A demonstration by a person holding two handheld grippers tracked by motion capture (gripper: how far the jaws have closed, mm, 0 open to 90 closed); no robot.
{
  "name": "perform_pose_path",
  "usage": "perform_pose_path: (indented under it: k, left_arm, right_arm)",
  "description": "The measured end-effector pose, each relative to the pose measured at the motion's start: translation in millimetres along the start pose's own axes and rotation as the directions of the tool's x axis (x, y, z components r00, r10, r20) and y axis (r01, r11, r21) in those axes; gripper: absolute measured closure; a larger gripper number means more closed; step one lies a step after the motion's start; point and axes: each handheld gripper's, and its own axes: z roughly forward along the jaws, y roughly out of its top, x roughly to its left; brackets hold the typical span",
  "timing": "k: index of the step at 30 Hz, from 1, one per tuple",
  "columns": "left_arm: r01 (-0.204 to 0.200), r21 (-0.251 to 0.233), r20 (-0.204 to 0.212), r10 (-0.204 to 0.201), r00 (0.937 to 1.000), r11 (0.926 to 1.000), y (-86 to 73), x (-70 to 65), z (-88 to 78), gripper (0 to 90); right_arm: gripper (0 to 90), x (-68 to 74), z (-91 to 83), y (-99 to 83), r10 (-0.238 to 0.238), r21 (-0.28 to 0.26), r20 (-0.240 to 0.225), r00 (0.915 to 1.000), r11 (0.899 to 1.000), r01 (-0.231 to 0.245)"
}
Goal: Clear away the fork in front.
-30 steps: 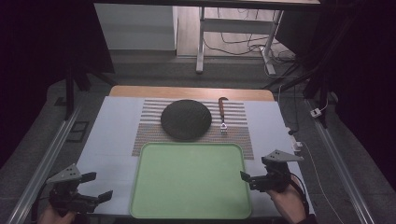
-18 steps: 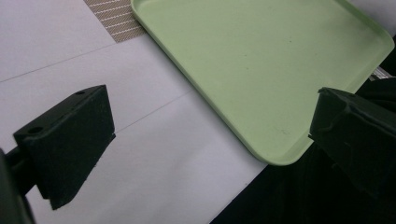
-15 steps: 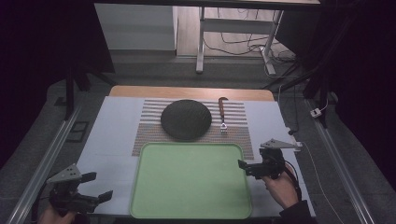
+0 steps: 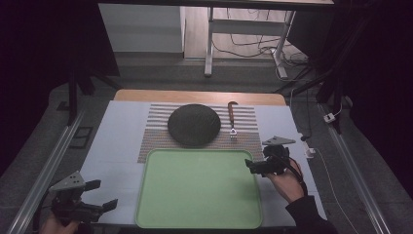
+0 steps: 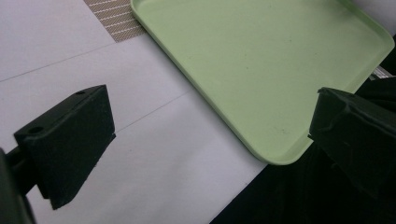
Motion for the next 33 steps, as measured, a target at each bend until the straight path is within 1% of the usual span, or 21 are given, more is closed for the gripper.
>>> perform_pose_path:
  k: [3, 4, 5, 7, 8, 10, 11, 15, 17, 20, 21, 23, 25, 29, 30, 31, 32, 33]
  left_arm:
    - [0.001, 0.0, 0.001, -0.001, 1.0, 1.0, 0.0, 0.0, 0.1, 0.1]
    - [0.001, 0.0, 0.001, -0.001, 1.0, 1.0, 0.0, 0.1, 0.1, 0.1]
    - [0.001, 0.0, 0.001, -0.001, 1.0, 1.0, 0.0, 0.1, 0.2, 0.1]
    - [0.001, 0.0, 0.001, -0.001, 1.0, 1.0, 0.0, 0.1, 0.2, 0.1]
    - [0.001, 0.0, 0.001, -0.001, 1.0, 1.0, 0.0, 0.1, 0.1, 0.1]
    - [0.004, 0.0, 0.002, -0.004, 1.0, 1.0, -0.1, 0.1, 0.1, 0.1]
    - [0.004, 0.0, 0.002, -0.004, 1.0, 1.0, -0.1, 0.1, 0.1, 0.1]
    - [0.005, -0.001, 0.002, -0.005, 1.0, 1.0, -0.1, 0.2, 0.0, 0.1]
    - [0.006, -0.001, 0.001, -0.006, 1.0, 1.0, -0.1, 0.3, 0.0, 0.1]
    - [0.006, -0.001, 0.002, -0.006, 1.0, 1.0, -0.1, 0.4, -0.1, 0.0]
    - [0.008, -0.002, 0.002, -0.008, 1.0, 1.0, -0.1, 0.4, 0.0, 0.0]
    - [0.008, -0.002, 0.003, -0.008, 1.0, 1.0, -0.1, 0.5, -0.1, 0.0]
    - [0.009, -0.003, 0.003, -0.009, 1.0, 1.0, -0.1, 0.6, -0.2, 0.0]
    - [0.012, -0.005, 0.003, -0.012, 0.9999, 0.9999, -0.2, 1.0, -0.2, 0.0]
    - [0.014, -0.005, 0.003, -0.014, 0.9999, 0.9999, -0.2, 1.0, -0.2, 0.0]
    - [0.013, -0.005, 0.003, -0.013, 0.9999, 0.9999, -0.2, 1.1, -0.1, 0.0]
    - [0.014, -0.005, 0.004, -0.014, 0.9999, 0.9999, -0.3, 1.1, -0.1, 0.0]
    - [0.014, -0.005, 0.004, -0.014, 0.9999, 0.9999, -0.3, 1.1, -0.1, 0.0]
  right_arm:
    - [0.0, 0.1, 4.2, 3.1, -0.009, 0.011, 0.005, 0.9999, 1.0, 0.009]
    - [0.0, 0.2, 6.5, 4.6, -0.016, 0.014, 0.007, 0.9999, 1.0, 0.016]
    - [0.0, 1.1, 11.2, 8.4, -0.033, 0.024, 0.008, 0.9994, 0.999, 0.033]
    - [0.0, 1.6, 13.0, 9.7, -0.038, 0.025, 0.011, 0.9992, 0.999, 0.038]
    - [0.0, 2.9, 17.3, 13.7, -0.051, 0.031, 0.017, 0.9986, 0.998, 0.05]
    - [0.0, 3.5, 19.6, 15.8, -0.057, 0.034, 0.022, 0.9981, 0.998, 0.056]
    - [0.0, 4.2, 25.0, 20.4, -0.073, 0.041, 0.03, 0.9969, 0.997, 0.071]
    - [0.0, 4.5, 35.8, 27.6, -0.1, 0.061, 0.047, 0.9939, 0.993, 0.097]
    - [0.0, 4.7, 38.6, 29.4, -0.102, 0.064, 0.05, 0.9935, 0.993, 0.098]
    - [0.0, 4.6, 48.5, 36.5, -0.125, 0.082, 0.068, 0.9899, 0.989, 0.119]
    - [0.0, 4.6, 48.5, 36.5, -0.125, 0.082, 0.068, 0.9899, 0.989, 0.119]
    - [0.0, 4.0, 55.3, 41.7, -0.145, 0.091, 0.082, 0.986, 0.986, 0.137]
    - [0.0, 3.9, 57.4, 43.3, -0.15, 0.096, 0.086, 0.985, 0.985, 0.141]
    - [0.0, 3.8, 66.0, 49.1, -0.181, 0.104, 0.11, 0.9774, 0.98, 0.169]
    - [0.0, 3.9, 70.3, 51.9, -0.196, 0.11, 0.116, 0.9738, 0.977, 0.184]
    - [0.0, 3.9, 70.3, 51.9, -0.196, 0.11, 0.116, 0.9738, 0.977, 0.184]
    - [0.0, 4.0, 72.5, 53.2, -0.205, 0.115, 0.121, 0.9711, 0.975, 0.192]
    - [0.0, 4.3, 77.5, 55.1, -0.226, 0.122, 0.131, 0.9654, 0.97, 0.21]
